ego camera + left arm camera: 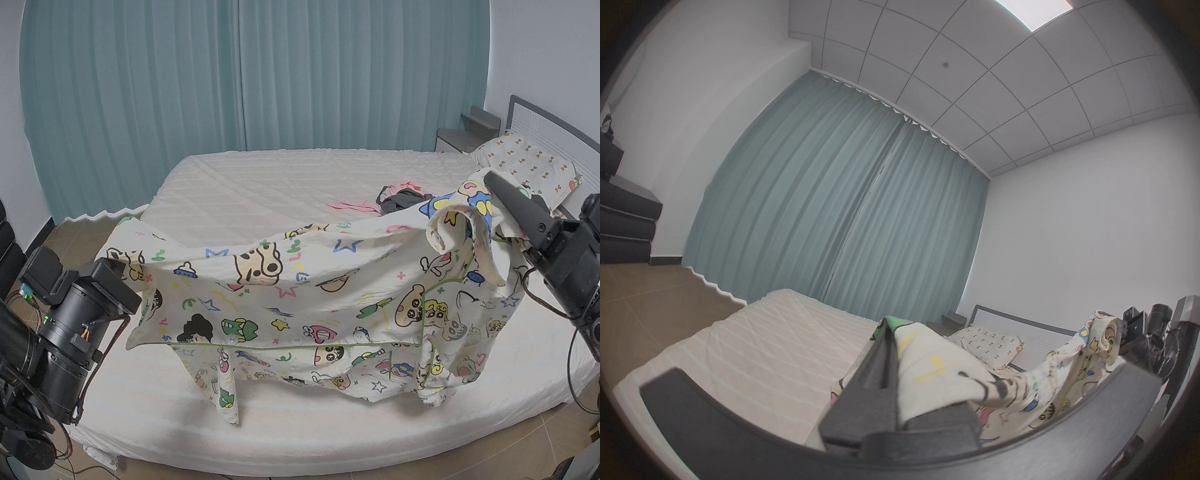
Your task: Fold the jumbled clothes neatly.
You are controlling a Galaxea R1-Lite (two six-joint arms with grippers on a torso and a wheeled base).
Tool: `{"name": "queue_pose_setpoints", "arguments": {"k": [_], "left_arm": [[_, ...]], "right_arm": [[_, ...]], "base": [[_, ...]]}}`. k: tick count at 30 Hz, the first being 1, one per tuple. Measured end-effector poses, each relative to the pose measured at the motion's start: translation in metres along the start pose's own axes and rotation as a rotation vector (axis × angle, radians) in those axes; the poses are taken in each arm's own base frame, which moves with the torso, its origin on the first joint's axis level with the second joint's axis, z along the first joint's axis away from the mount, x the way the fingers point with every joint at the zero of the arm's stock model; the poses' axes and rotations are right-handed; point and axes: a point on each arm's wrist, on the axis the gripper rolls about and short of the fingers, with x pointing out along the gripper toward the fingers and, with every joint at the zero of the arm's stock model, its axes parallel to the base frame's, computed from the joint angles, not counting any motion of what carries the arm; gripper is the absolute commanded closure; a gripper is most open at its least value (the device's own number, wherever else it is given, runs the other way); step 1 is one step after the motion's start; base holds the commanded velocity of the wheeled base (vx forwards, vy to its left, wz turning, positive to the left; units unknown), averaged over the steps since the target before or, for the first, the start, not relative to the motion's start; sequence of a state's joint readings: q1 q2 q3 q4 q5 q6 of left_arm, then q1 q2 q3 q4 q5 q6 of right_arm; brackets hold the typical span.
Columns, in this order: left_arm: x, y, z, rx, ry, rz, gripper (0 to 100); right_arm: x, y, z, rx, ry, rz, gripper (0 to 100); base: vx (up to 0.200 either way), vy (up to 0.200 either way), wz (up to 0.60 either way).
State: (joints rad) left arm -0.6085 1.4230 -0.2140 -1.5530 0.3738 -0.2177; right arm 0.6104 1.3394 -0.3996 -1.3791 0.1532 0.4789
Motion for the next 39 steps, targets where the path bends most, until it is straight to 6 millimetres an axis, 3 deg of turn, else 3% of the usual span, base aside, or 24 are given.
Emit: {"name": "queue_pose_setpoints", "arguments": {"k": [8, 15, 23, 36, 39], "left_arm": [[-0.019, -0.004, 0.005, 0.074, 0.003, -0.056, 100], [-0.028, -0.001, 0.002, 0.104, 0.029, -0.062, 100], [-0.029, 0.005, -0.014, 0.137, 0.11, -0.037, 100], [-0.01, 0.01, -0.037, 0.063, 0.188, 0.028, 100], [-0.001, 0.013, -0.042, 0.054, 0.195, 0.049, 100]], "right_arm": [[-0.013, 0.017, 0.017, 0.0, -0.022, 0.046, 100], [-0.017, 0.018, 0.018, 0.001, -0.006, 0.056, 100], [-0.009, -0.004, 0.004, -0.012, 0.06, -0.043, 100], [0.004, -0.042, -0.023, -0.058, 0.165, -0.198, 100], [0.006, -0.05, -0.029, -0.062, 0.183, -0.234, 100]], "base": [[0.0, 0.0, 0.0], [0.0, 0.0, 0.0], [0.0, 0.0, 0.0], [0.0, 0.0, 0.0], [0.2, 0.0, 0.0]]}}
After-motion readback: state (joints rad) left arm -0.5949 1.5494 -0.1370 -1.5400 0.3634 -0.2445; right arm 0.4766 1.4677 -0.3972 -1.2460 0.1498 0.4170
